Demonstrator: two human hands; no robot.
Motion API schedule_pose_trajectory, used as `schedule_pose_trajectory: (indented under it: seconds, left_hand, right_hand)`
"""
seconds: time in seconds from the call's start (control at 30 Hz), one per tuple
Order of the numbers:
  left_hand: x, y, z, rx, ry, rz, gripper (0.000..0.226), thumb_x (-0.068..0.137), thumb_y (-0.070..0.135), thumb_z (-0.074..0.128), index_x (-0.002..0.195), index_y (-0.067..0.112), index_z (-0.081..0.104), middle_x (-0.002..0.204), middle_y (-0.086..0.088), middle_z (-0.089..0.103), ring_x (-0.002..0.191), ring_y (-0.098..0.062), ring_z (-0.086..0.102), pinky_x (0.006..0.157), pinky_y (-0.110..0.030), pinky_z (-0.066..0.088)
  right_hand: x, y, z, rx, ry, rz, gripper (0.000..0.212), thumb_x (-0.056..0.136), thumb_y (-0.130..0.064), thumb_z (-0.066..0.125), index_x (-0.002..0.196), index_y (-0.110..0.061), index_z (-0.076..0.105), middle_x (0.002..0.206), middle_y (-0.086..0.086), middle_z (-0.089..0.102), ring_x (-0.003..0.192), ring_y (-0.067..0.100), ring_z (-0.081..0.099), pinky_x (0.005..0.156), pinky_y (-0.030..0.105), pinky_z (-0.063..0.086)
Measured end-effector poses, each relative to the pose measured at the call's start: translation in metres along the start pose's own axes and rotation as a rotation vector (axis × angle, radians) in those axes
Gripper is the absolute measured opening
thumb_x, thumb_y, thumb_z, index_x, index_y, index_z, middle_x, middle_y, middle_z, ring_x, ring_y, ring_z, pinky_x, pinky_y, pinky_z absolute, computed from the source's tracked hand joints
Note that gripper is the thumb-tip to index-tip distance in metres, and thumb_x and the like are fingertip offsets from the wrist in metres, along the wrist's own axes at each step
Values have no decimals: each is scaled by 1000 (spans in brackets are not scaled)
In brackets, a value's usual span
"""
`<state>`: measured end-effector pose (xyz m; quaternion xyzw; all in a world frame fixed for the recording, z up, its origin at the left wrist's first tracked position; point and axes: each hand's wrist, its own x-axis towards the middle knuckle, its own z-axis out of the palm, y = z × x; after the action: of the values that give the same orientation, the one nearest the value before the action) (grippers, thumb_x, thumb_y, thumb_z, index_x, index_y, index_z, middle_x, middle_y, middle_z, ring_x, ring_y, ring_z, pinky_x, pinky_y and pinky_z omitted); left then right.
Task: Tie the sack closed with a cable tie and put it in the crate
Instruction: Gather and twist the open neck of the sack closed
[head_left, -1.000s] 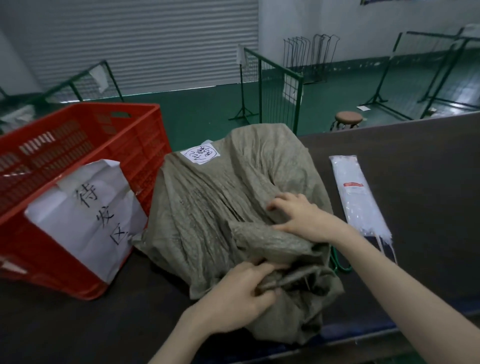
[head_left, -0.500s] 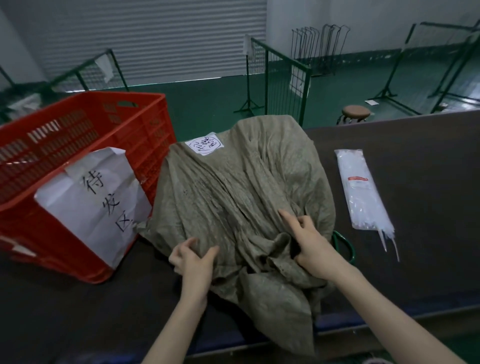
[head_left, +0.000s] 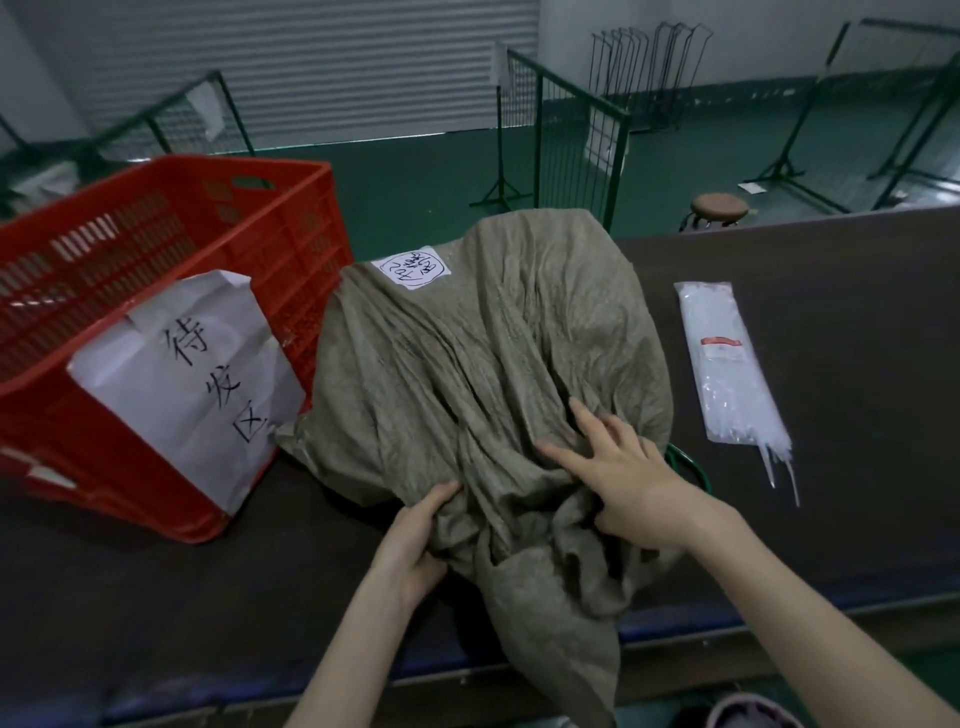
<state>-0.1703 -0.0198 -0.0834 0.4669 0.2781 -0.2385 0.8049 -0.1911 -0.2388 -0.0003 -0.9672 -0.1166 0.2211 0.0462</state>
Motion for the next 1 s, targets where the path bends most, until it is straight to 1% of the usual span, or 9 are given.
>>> schedule_pose_trajectory:
  seconds: [0.1, 0.2, 0.33, 0.43, 0.53, 0.6, 0.73, 0.83, 1.0]
  left_hand:
    - [-1, 5, -2, 66, -8, 107, 29, 84, 9, 63, 112, 4, 67, 102, -15, 74, 99, -30, 67, 95, -43, 50]
    - [-6, 4, 3, 59, -79, 115, 26, 84, -3, 52, 105, 1, 68, 100, -18, 73, 98, -33, 66, 94, -46, 49]
    - [-6, 3, 6, 108, -68, 121, 38, 80, -13, 42, 112, -8, 62, 107, -26, 67, 104, -40, 62, 93, -49, 51]
    - [-6, 7, 5, 102, -54, 34, 42, 74, -10, 38, 107, -10, 63, 105, -26, 66, 99, -39, 62, 95, -47, 48]
    - [-7, 6, 8, 21, -80, -49, 46, 58, -6, 36, 94, -7, 66, 96, -22, 66, 84, -34, 64, 91, -41, 48]
    - [-9, 6, 12, -44, -114, -47, 45, 63, -4, 33, 88, -6, 70, 91, -20, 70, 76, -32, 69, 86, -41, 50]
    - [-13, 13, 23, -209, -228, 13, 39, 90, 20, 42, 90, 0, 76, 95, -17, 74, 82, -29, 73, 85, -41, 49]
    - [-14, 23, 32, -273, -262, 57, 47, 91, 43, 49, 106, 5, 73, 111, -15, 72, 98, -28, 70, 92, -41, 47]
    - [-4, 38, 51, -60, -211, 77, 31, 91, 26, 55, 83, 5, 77, 82, -11, 75, 69, -22, 72, 68, -30, 59]
  right_hand:
    - [-4, -4, -20, 238, 142, -91, 76, 81, -8, 53, 143, -43, 26, 159, -5, -13, 145, 26, -8, 117, 50, 12]
    - [-3, -21, -36, 508, 274, -154, 61, 78, -10, 52, 135, -30, 45, 158, -6, 17, 144, 17, 11, 116, 37, 15]
    - [8, -47, -35, 429, 459, -149, 57, 74, -56, 41, 113, -20, 62, 125, 0, 60, 120, 20, 48, 103, 35, 31]
    - [20, -59, -24, 248, 370, -145, 63, 73, -71, 46, 109, -20, 52, 115, 2, 58, 109, 25, 54, 92, 40, 38]
    - [30, -60, -8, 245, 257, -136, 60, 75, -46, 65, 121, -21, 35, 123, 6, 48, 111, 34, 54, 89, 45, 45]
    - [34, -58, 3, 278, 218, -157, 54, 76, -29, 64, 121, -20, 34, 125, 7, 48, 111, 36, 55, 86, 47, 47]
    - [34, -57, 16, 294, 298, -252, 48, 73, -16, 58, 116, -20, 37, 117, 9, 58, 107, 35, 58, 80, 47, 49]
    - [30, -61, 18, 422, 370, -330, 47, 71, -19, 59, 111, -25, 36, 102, 7, 66, 96, 32, 62, 75, 45, 51]
    - [21, -73, 23, 510, 414, -379, 35, 77, -28, 61, 99, -25, 34, 88, 2, 60, 82, 25, 61, 71, 45, 49]
